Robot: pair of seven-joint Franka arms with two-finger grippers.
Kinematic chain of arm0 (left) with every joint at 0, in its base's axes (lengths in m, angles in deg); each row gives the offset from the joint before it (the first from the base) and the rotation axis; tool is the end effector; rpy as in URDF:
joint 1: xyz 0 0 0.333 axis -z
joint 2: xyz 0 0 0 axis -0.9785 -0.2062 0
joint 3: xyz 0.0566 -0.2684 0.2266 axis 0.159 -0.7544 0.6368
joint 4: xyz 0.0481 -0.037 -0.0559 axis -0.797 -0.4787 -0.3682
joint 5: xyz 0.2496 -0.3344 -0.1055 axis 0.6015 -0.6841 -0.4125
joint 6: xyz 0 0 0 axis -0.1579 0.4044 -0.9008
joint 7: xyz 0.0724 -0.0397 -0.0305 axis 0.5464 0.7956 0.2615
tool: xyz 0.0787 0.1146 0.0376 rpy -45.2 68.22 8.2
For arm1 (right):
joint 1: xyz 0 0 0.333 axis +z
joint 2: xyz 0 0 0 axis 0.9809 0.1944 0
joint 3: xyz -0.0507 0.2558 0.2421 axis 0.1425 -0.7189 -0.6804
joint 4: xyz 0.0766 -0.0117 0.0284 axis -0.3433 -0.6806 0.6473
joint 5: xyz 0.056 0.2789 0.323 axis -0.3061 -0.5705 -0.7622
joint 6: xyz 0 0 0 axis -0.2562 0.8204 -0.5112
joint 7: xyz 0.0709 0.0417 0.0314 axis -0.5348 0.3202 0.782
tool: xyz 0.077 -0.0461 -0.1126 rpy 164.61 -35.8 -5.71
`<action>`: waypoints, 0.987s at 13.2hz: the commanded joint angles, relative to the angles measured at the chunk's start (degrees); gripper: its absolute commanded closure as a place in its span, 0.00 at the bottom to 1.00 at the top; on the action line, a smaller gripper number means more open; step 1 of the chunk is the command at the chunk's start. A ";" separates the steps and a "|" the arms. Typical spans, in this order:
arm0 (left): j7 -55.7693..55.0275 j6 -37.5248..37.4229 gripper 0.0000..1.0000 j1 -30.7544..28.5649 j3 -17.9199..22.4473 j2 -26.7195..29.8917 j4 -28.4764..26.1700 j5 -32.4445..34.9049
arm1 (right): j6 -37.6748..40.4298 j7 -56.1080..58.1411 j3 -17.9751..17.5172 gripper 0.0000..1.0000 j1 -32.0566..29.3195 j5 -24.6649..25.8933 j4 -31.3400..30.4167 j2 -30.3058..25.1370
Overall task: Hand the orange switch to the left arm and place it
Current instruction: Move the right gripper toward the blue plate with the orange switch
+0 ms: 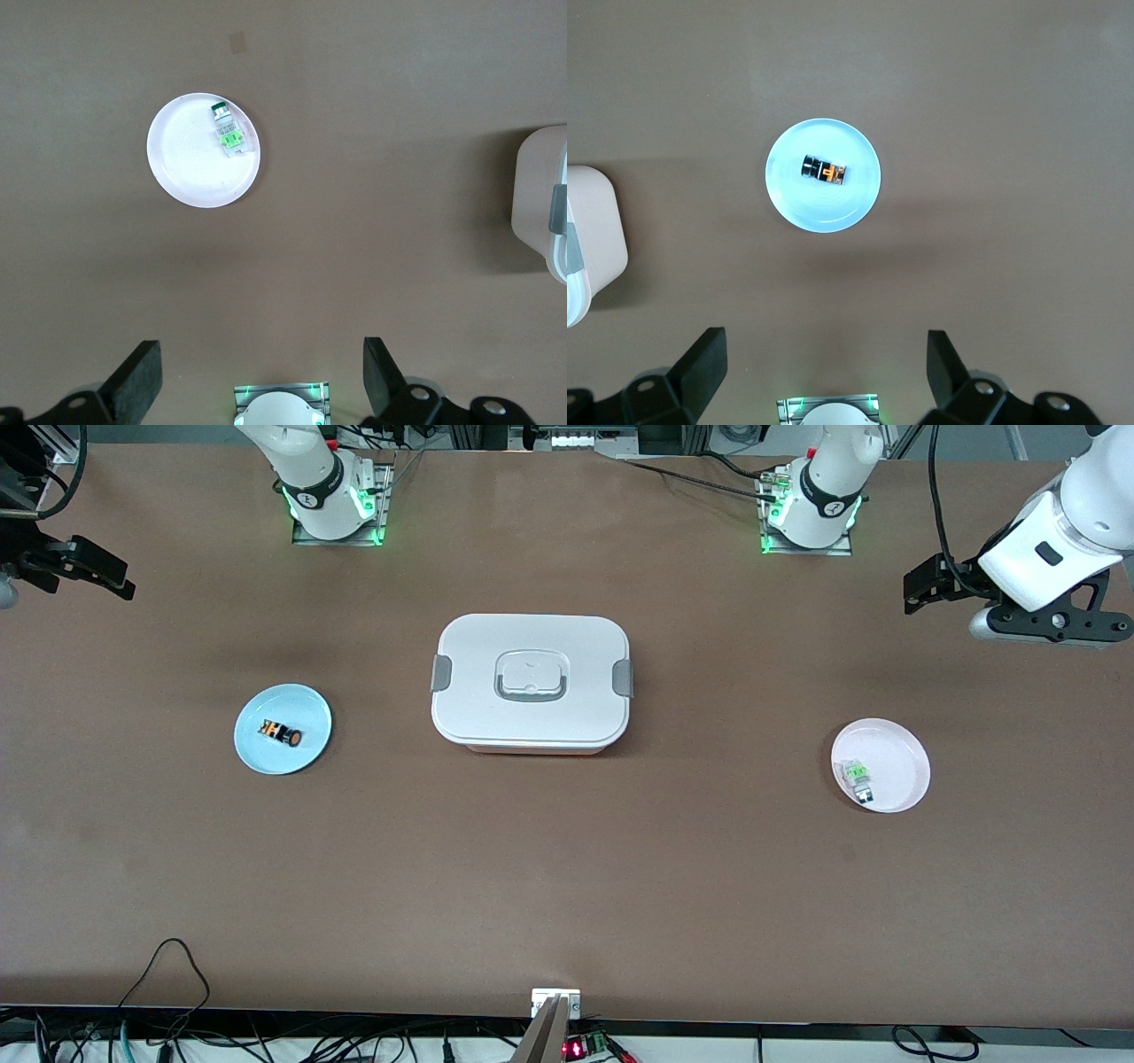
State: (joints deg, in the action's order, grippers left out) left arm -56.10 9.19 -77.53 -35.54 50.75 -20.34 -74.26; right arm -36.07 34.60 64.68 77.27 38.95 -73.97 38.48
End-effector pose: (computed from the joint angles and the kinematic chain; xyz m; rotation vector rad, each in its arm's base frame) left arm 0.5613 -0.0736 0.6183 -3.1059 0.1239 0.2502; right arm 0.5277 -0.0459 0.6059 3.1078 -0.1191 -0.1362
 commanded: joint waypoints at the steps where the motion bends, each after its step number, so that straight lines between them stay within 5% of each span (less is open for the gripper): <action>1: 1.04 -1.04 0.00 -0.04 -0.45 0.05 1.06 1.41 | -0.29 0.47 0.16 0.00 -0.14 -0.18 0.02 0.82; 13: 1.22 -0.86 0.00 -0.04 -0.45 -0.48 1.23 1.41 | -0.03 -0.22 -0.28 0.00 0.12 -0.18 0.81 7.32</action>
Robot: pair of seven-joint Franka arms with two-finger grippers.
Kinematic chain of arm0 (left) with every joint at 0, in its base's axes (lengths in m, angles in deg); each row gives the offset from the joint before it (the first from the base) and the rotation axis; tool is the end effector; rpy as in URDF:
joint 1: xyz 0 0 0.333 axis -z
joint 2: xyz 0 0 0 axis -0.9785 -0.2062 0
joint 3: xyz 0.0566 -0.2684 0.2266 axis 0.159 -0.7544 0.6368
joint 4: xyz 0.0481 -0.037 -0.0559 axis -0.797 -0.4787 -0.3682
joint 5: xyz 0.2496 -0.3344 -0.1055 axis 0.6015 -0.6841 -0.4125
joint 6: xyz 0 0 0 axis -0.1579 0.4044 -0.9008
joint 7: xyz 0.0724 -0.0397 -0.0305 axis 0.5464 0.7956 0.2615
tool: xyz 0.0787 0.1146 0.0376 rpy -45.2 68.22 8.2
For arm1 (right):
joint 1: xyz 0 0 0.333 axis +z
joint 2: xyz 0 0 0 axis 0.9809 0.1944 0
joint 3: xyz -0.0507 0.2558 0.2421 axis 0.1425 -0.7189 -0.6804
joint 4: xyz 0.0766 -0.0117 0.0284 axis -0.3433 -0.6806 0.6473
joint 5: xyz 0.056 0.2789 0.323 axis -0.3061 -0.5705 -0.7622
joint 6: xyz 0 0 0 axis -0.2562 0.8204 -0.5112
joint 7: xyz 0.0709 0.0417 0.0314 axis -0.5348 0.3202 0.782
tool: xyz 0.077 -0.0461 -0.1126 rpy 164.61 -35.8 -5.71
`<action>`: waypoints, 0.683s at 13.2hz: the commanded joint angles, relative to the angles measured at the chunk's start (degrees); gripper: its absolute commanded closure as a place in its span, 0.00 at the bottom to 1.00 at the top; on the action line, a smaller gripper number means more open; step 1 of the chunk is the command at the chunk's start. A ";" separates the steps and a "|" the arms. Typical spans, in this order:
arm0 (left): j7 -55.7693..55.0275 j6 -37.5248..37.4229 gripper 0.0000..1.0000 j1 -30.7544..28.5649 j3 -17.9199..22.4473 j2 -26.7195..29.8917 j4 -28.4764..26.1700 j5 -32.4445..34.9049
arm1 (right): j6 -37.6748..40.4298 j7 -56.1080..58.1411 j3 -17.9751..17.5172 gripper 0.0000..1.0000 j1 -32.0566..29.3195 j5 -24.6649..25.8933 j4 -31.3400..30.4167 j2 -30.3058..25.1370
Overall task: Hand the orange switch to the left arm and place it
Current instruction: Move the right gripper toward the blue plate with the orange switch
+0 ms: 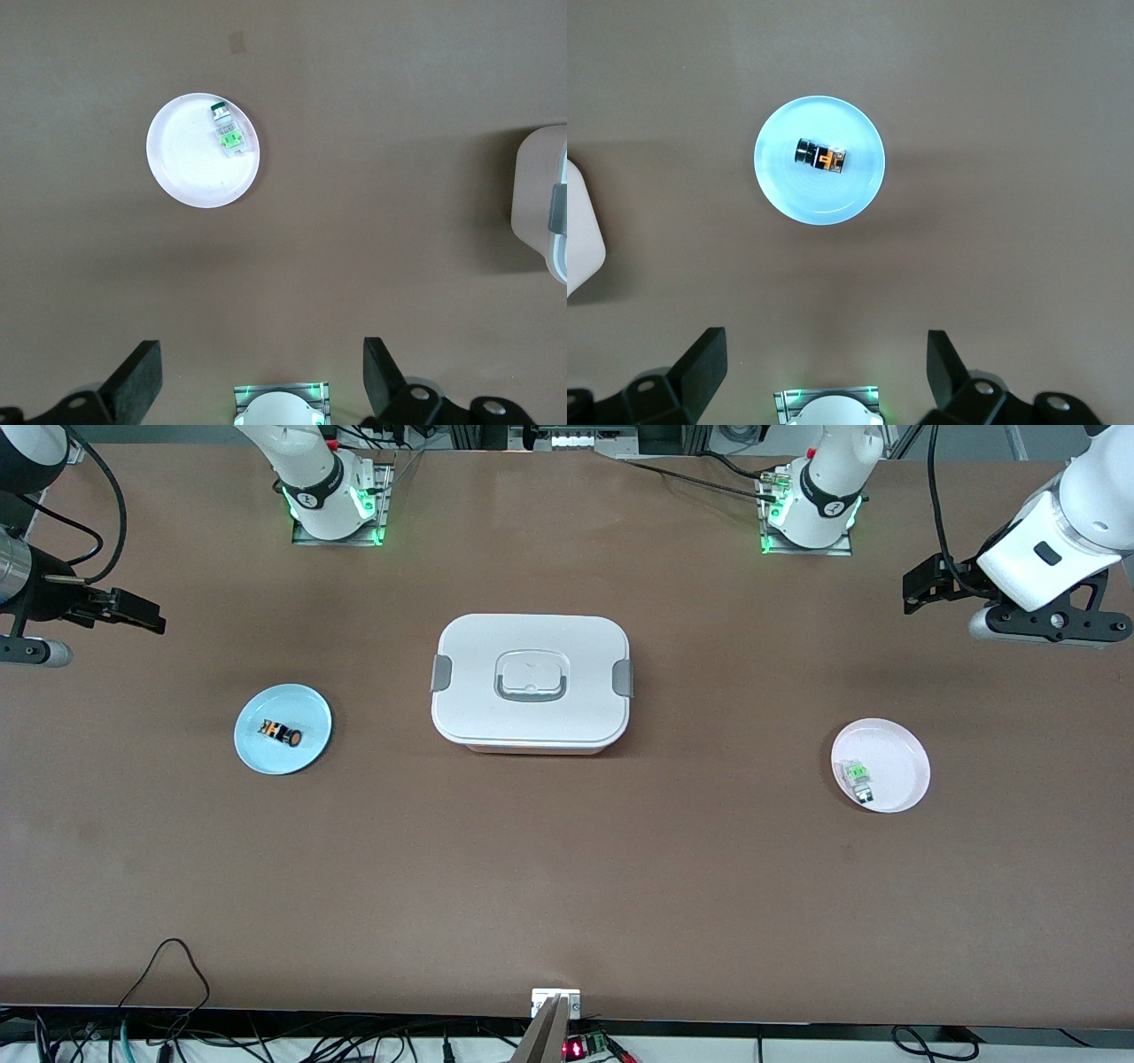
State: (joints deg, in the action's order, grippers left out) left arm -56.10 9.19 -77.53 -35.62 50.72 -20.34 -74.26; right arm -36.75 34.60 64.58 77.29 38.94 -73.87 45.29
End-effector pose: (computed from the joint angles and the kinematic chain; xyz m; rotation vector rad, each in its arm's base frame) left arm 0.5614 -0.0744 0.6180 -3.1056 0.1261 0.2510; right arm 0.5586 -0.0455 0.5428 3.0947 -0.1126 -0.2993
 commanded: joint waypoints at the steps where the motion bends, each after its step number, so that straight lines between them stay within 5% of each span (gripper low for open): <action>1: 1.22 -0.86 0.00 -0.04 -0.37 -0.46 1.23 1.32 | 0.21 -0.32 -0.27 0.00 0.18 -0.09 0.63 0.52; 9: 1.04 -0.86 0.00 0.13 -0.81 -0.54 1.76 1.41 | -5.23 -0.59 -0.18 0.00 0.54 0.70 0.54 6.49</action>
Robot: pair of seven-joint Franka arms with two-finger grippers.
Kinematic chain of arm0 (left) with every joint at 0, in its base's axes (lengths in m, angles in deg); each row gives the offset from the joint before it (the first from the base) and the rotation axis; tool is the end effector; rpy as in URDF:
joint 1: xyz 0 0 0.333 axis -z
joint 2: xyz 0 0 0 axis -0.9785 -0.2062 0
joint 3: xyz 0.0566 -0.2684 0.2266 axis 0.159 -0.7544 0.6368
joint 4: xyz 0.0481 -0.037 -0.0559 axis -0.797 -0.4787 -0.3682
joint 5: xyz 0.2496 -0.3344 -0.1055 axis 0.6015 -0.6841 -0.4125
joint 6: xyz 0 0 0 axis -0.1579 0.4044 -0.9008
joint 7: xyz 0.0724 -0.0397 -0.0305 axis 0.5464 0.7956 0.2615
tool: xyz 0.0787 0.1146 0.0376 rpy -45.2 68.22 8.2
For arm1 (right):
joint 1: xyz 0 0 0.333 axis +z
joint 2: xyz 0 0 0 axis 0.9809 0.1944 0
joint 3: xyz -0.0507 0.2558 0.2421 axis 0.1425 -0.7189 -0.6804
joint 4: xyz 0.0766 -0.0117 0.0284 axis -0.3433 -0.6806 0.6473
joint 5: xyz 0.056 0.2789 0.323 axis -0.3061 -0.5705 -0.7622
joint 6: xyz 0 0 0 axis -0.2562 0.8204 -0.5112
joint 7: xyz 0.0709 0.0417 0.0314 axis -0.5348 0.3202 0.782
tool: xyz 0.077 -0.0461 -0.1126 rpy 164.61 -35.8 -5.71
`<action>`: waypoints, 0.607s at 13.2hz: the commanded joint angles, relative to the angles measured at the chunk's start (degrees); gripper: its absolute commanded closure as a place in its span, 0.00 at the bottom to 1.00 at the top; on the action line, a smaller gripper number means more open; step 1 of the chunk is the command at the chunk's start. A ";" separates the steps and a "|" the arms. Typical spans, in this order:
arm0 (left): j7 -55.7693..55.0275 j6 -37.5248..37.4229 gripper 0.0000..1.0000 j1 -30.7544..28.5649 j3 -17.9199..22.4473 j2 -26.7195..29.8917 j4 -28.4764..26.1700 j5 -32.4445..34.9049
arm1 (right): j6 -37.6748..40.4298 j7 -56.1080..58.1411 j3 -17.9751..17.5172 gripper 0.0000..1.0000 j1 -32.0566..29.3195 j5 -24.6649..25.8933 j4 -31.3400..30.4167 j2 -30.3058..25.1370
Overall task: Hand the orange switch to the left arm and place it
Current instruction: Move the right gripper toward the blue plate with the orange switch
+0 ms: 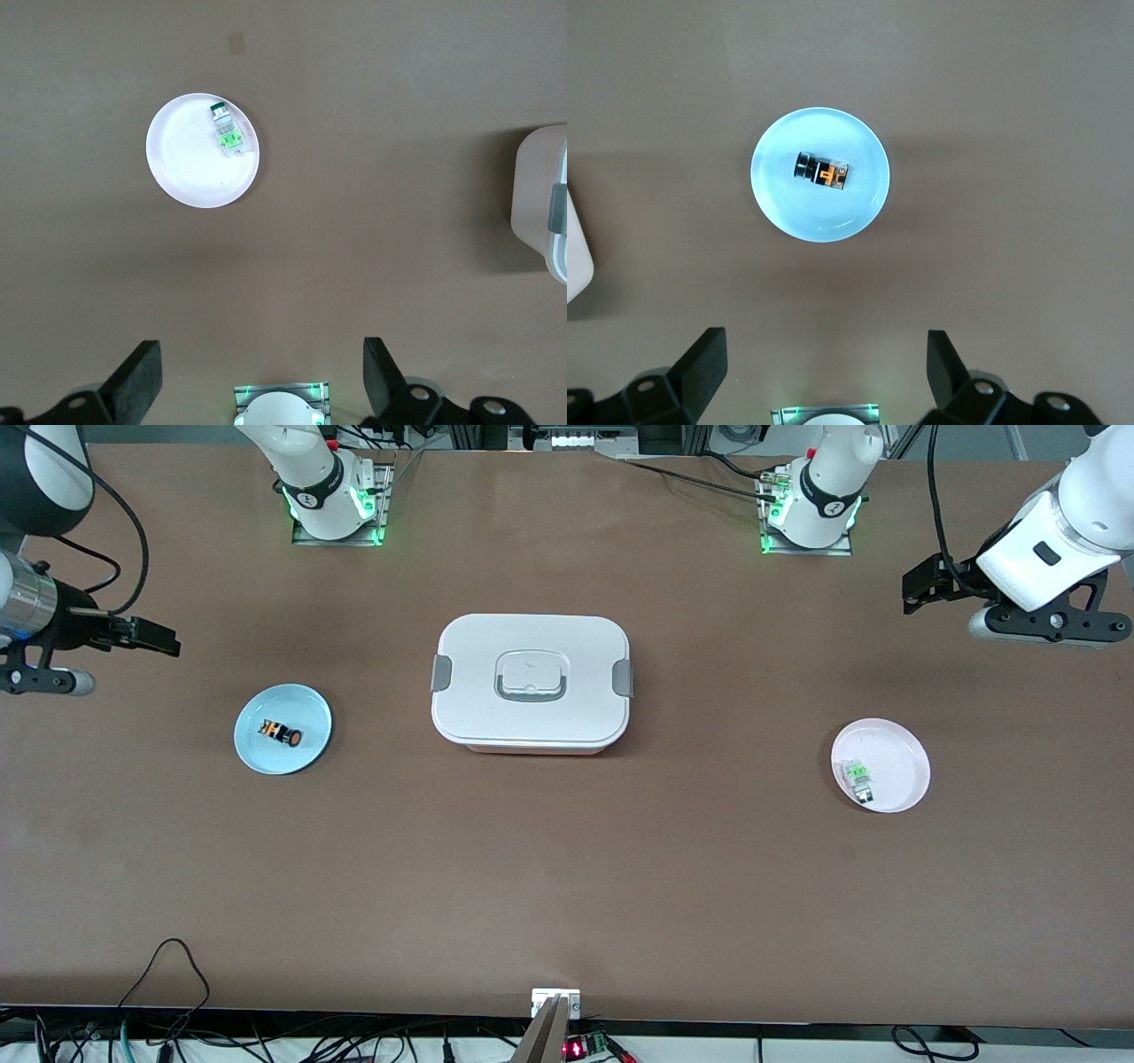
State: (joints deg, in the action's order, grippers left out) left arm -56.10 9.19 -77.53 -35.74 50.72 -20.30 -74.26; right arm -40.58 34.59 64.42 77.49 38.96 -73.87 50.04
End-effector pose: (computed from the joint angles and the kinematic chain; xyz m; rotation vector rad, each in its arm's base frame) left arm 0.5612 -0.0756 0.6183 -3.1054 0.1293 0.2499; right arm 0.5851 -0.0429 0.4992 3.0890 -0.0989 -0.3237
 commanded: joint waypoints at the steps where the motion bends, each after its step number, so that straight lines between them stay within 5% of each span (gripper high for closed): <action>1: 1.04 -0.86 0.00 0.04 -0.78 -0.54 1.72 1.41 | -3.07 -0.57 -0.02 0.00 0.33 0.77 -0.16 2.01; 8: 1.04 -0.95 0.00 0.04 -0.78 -0.54 1.81 1.41 | -16.51 -7.77 -0.20 0.00 0.24 0.77 -9.99 4.47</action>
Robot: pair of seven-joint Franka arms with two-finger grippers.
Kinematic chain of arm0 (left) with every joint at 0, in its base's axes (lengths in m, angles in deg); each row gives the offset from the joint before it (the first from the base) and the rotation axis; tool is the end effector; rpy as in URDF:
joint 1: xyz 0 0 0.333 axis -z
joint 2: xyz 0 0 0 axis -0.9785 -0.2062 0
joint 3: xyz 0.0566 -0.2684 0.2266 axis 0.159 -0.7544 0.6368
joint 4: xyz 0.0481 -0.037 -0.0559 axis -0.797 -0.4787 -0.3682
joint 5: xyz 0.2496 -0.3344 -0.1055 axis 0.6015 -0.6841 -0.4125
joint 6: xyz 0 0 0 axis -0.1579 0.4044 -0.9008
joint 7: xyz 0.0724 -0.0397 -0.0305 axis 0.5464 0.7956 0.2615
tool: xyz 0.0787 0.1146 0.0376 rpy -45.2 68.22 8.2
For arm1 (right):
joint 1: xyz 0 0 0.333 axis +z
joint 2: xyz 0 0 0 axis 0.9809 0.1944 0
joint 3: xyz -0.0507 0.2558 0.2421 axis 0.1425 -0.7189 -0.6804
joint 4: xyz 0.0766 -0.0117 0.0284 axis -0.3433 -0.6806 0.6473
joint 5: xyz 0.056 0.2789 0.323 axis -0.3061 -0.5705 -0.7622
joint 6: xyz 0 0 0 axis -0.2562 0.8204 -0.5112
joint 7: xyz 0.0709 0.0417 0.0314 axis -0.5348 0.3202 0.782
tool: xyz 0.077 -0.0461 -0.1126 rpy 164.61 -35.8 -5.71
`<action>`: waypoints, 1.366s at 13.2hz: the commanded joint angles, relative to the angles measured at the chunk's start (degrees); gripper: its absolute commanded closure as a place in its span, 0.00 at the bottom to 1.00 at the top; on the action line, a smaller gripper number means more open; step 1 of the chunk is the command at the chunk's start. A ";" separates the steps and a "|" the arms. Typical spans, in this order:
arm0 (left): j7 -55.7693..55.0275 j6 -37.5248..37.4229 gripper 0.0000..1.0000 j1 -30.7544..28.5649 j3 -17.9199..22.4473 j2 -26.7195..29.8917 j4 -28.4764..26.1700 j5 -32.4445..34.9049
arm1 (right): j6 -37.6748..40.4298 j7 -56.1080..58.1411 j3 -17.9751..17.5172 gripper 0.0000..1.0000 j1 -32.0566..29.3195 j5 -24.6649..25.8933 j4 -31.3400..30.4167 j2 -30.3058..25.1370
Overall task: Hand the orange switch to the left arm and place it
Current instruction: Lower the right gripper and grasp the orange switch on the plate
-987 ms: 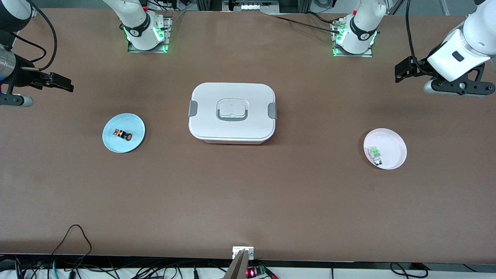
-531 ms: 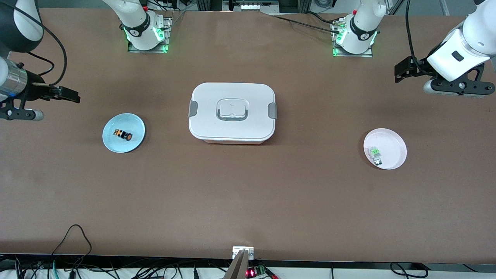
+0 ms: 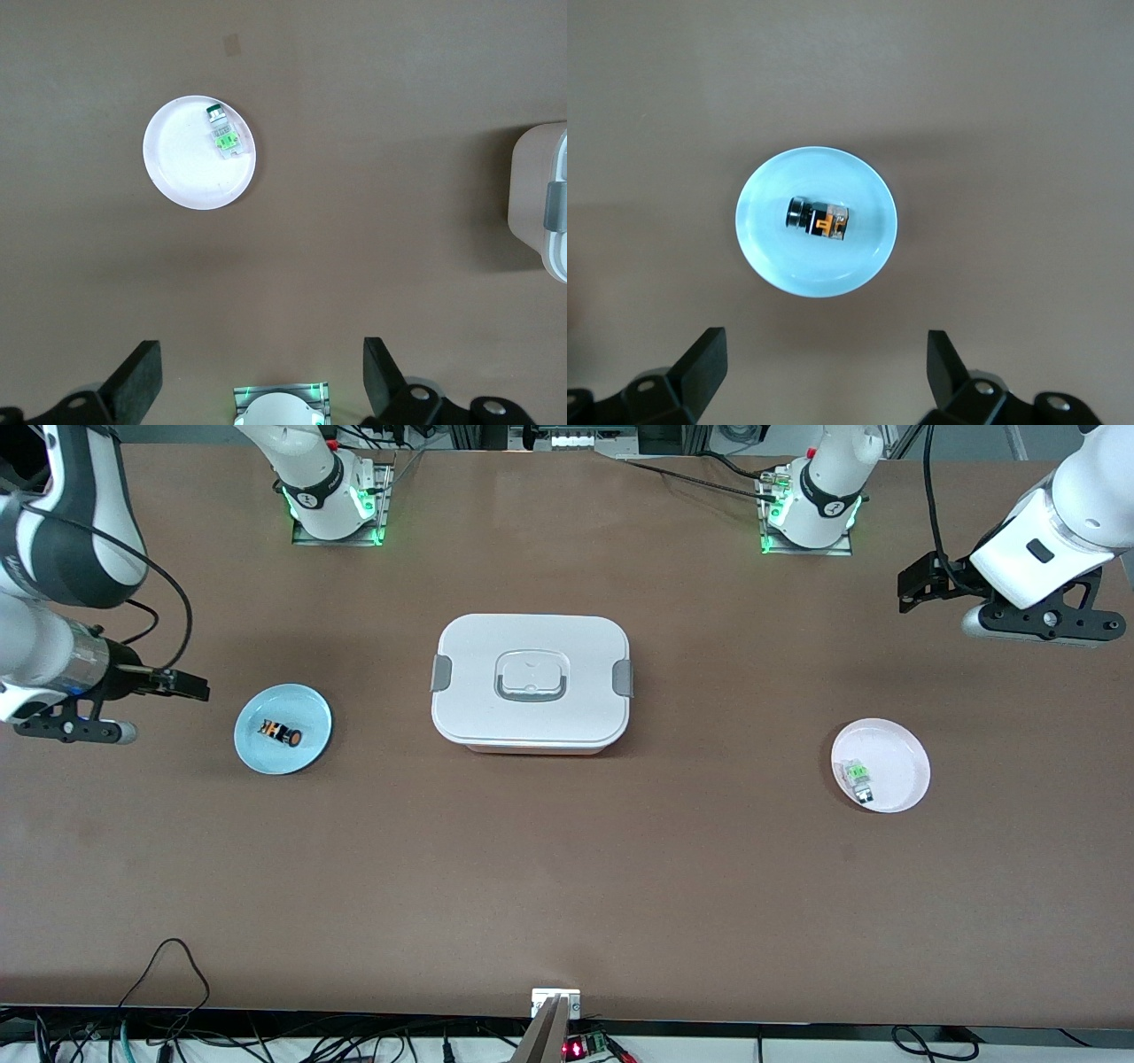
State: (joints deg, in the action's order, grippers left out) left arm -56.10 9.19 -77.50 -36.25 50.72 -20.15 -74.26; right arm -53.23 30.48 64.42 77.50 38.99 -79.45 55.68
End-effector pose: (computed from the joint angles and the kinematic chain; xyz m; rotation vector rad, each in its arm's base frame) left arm 0.5607 -0.0809 0.6196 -3.1046 0.1439 0.2456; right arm 0.6098 -0.0431 0.4060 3.0785 -0.1966 -0.2820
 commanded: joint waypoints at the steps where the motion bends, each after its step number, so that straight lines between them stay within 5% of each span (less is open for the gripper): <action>1: 1.04 -0.86 0.00 0.01 -0.27 -0.54 1.65 1.41 | -5.62 -3.50 -0.63 0.00 0.32 0.84 -5.73 -0.91; 9: 1.04 -0.95 0.00 0.10 -0.88 -0.54 1.74 1.41 | -23.28 -3.06 -1.69 0.00 0.32 0.92 -15.05 5.58; 18: 1.04 -1.03 0.00 -0.16 -0.80 -0.54 1.74 1.41 | -31.21 -3.50 -1.69 0.00 0.24 0.84 -14.62 12.62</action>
State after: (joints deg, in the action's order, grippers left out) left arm -56.10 9.19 -77.57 -36.82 50.72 -20.03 -74.26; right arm -82.40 28.17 62.87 77.66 39.03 -94.19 66.78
